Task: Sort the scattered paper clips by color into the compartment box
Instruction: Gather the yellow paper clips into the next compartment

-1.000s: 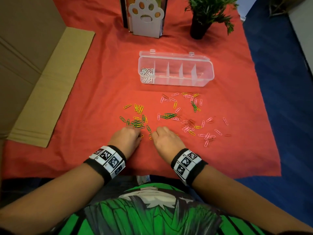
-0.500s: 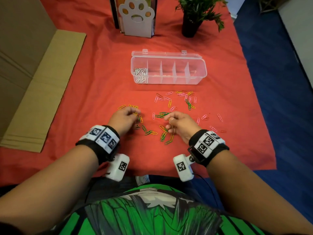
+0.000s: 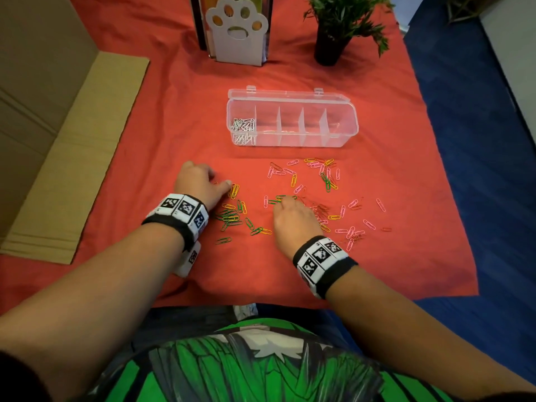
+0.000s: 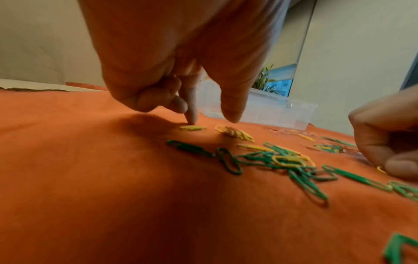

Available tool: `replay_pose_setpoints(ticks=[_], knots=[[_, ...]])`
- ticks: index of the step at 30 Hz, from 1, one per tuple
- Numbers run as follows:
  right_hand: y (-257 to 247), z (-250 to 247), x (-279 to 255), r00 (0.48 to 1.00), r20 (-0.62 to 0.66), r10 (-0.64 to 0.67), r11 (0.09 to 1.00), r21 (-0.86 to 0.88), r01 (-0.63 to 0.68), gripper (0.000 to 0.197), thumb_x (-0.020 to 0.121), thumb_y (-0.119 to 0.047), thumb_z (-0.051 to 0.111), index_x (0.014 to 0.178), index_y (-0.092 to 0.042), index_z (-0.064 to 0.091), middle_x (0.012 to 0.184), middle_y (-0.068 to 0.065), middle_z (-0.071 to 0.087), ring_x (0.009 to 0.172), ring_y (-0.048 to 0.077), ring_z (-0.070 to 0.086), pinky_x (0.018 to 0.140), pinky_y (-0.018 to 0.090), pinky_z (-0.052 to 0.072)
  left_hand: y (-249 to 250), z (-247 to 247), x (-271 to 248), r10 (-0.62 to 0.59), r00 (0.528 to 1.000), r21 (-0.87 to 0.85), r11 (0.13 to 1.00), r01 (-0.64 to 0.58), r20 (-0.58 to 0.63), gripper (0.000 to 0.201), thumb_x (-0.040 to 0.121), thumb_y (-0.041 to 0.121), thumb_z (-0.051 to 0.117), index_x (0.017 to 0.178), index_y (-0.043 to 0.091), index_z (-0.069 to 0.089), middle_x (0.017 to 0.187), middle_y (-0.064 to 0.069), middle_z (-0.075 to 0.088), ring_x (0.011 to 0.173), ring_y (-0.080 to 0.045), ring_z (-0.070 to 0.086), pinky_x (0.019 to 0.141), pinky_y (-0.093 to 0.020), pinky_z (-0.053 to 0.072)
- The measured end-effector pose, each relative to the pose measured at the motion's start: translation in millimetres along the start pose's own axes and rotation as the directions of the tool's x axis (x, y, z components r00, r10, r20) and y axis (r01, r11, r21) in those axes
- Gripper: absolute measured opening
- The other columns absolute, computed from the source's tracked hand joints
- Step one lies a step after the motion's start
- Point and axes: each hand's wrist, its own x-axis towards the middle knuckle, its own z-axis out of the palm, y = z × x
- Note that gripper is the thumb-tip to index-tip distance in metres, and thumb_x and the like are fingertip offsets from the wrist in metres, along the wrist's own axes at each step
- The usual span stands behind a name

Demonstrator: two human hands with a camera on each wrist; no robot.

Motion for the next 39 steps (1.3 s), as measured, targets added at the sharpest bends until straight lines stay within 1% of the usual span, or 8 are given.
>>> replay_pose_setpoints(ticks=[7, 17, 19, 22, 26, 29, 34, 39], knots=[[7.2, -4.6, 23.4, 0.983, 0.144, 0.116, 0.838, 0.517, -0.175, 0.012, 0.091, -0.01, 0.042, 0.094, -0.01, 0.053, 0.096, 0.013, 0.058, 0.09, 0.027, 0.055, 0.077, 0.032, 0.039, 4.6, 13.7, -2.6, 0.093, 0.992, 0.005, 0.996, -0.094, 0.083, 0.018, 0.08, 0.022, 0.063, 0.092, 0.008, 0.065, 0.1, -0.018, 0.065, 0.099, -0.035, 0.058, 0.085, -0.037, 0.044], [4.3, -23.6, 36.1, 0.899, 0.438, 0.021, -0.269, 0.868, -0.417, 0.027, 0.093, -0.006, 0.037, 0.077, -0.012, 0.057, 0.066, 0.002, 0.045, 0.05, 0.01, 0.049, 0.044, 0.018, 0.037, 3.4, 3.1, -1.2, -0.043, 0.978, -0.478, 0.867, 0.139, 0.206, 0.01, 0.089, 0.012, 0.054, 0.091, 0.017, 0.062, 0.067, -0.001, 0.061, 0.059, -0.012, 0.056, 0.061, -0.021, 0.046], [-1.3, -22.4, 40.5, 0.887, 0.459, 0.042, -0.211, 0.872, -0.442, 0.022, 0.091, -0.008, 0.043, 0.073, -0.013, 0.054, 0.066, 0.001, 0.045, 0.052, 0.011, 0.045, 0.042, 0.018, 0.037, 4.7, -8.7, -3.3, -0.146, 0.93, -0.738, 0.572, 0.357, 0.336, 0.019, 0.09, 0.007, 0.047, 0.079, 0.019, 0.057, 0.056, 0.005, 0.051, 0.044, -0.005, 0.045, 0.043, -0.014, 0.039], [-9.3, -18.3, 50.1, 0.937, 0.336, 0.094, 0.43, 0.835, -0.343, 0.016, 0.087, -0.009, 0.052, 0.075, -0.019, 0.057, 0.073, 0.0, 0.053, 0.06, 0.012, 0.046, 0.051, 0.02, 0.038, -0.2, -28.8, -7.8, -0.115, 0.811, -0.808, 0.088, 0.583, 0.573, 0.014, 0.079, 0.01, 0.043, 0.073, 0.016, 0.054, 0.063, 0.001, 0.044, 0.049, -0.008, 0.043, 0.056, -0.021, 0.047], [-21.1, -5.3, 57.5, 0.994, 0.099, -0.039, 0.885, 0.465, -0.011, 0.023, 0.081, -0.009, 0.053, 0.102, -0.009, 0.062, 0.103, 0.014, 0.052, 0.094, 0.03, 0.055, 0.084, 0.031, 0.047, -7.9, -35.2, -7.9, -0.019, 0.748, -0.746, -0.097, 0.659, 0.663, 0.011, 0.071, 0.02, 0.047, 0.066, 0.013, 0.053, 0.056, -0.001, 0.049, 0.05, -0.013, 0.047, 0.064, -0.027, 0.057], [-29.1, 3.3, 57.2, 0.989, 0.015, -0.146, 0.946, 0.295, 0.135, 0.029, 0.079, -0.008, 0.056, 0.108, -0.01, 0.054, 0.103, 0.016, 0.049, 0.096, 0.037, 0.054, 0.081, 0.04, 0.049, -0.5, -24.5, -4.5, -0.141, 0.754, -0.752, 0.076, 0.654, 0.642, 0.029, 0.09, 0.029, 0.046, 0.065, 0.016, 0.052, 0.052, 0.003, 0.043, 0.038, -0.006, 0.039, 0.04, -0.013, 0.043], [-31.5, 2.8, 58.5, 0.991, -0.009, -0.134, 0.952, 0.277, 0.131, 0.026, 0.08, -0.008, 0.056, 0.105, -0.008, 0.05, 0.105, 0.015, 0.048, 0.097, 0.038, 0.054, 0.083, 0.044, 0.05, -2.5, 0.1, 1.2, -0.105, 0.967, -0.442, 0.874, 0.201, 0.232, 0.018, 0.082, 0.025, 0.065, 0.066, 0.018, 0.059, 0.058, 0.0, 0.051, 0.045, -0.01, 0.049, 0.051, -0.022, 0.039], [-20.9, -18.0, 64.3, 0.992, 0.123, -0.004, 0.852, 0.521, -0.061, 0.008, 0.078, -0.009, 0.053, 0.076, -0.016, 0.051, 0.088, 0.01, 0.062, 0.084, 0.028, 0.057, 0.071, 0.03, 0.044, 4.9, 10.5, -2.4, 0.163, 0.98, 0.05, 0.984, -0.169, 0.111, 0.028, 0.072, 0.034, 0.072, 0.088, 0.011, 0.07, 0.09, -0.015, 0.063, 0.087, -0.031, 0.059, 0.073, -0.032, 0.042]])
